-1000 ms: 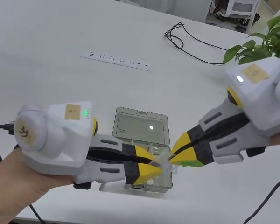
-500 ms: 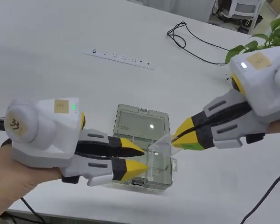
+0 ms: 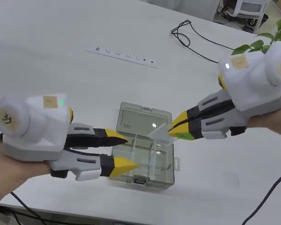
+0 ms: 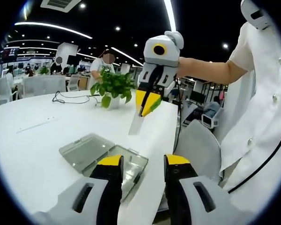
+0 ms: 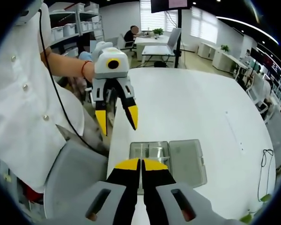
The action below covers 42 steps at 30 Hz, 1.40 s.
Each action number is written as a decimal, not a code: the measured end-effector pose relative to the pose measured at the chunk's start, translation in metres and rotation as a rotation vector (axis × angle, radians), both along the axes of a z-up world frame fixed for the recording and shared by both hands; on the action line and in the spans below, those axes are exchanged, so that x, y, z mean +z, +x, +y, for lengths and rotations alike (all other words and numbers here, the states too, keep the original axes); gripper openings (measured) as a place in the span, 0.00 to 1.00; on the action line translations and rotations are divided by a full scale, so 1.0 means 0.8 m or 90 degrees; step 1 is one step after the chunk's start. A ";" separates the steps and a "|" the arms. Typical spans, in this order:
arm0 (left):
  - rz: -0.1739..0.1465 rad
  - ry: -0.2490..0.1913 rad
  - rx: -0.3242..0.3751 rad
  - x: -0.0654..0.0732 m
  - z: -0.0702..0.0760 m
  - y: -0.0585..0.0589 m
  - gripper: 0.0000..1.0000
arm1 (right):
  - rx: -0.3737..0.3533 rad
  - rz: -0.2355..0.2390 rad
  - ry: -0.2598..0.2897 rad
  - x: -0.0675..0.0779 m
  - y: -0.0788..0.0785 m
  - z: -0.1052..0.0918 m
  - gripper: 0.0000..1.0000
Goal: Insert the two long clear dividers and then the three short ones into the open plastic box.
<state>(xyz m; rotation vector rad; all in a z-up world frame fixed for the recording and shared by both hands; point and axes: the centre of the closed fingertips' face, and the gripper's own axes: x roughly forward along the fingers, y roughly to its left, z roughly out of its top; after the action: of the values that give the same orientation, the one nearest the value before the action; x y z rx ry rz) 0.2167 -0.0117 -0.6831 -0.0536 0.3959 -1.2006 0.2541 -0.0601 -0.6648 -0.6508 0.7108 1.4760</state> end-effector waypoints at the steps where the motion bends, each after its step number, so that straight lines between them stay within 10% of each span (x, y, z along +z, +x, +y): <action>1: 0.002 0.003 0.004 -0.003 0.002 0.001 0.35 | -0.002 0.001 -0.001 -0.003 0.001 0.000 0.02; 23: 0.052 0.037 0.067 -0.044 0.030 0.018 0.76 | -0.031 0.025 -0.008 -0.092 0.024 0.003 0.02; 42: 0.069 0.030 0.076 -0.046 0.029 0.020 0.81 | -0.041 0.031 -0.020 -0.117 0.028 -0.004 0.02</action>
<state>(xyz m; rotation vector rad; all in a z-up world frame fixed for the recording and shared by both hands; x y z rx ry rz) 0.2325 0.0112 -0.7197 -0.1002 0.5088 -1.0736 0.2765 -0.0633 -0.7582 -0.6114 0.7868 1.4284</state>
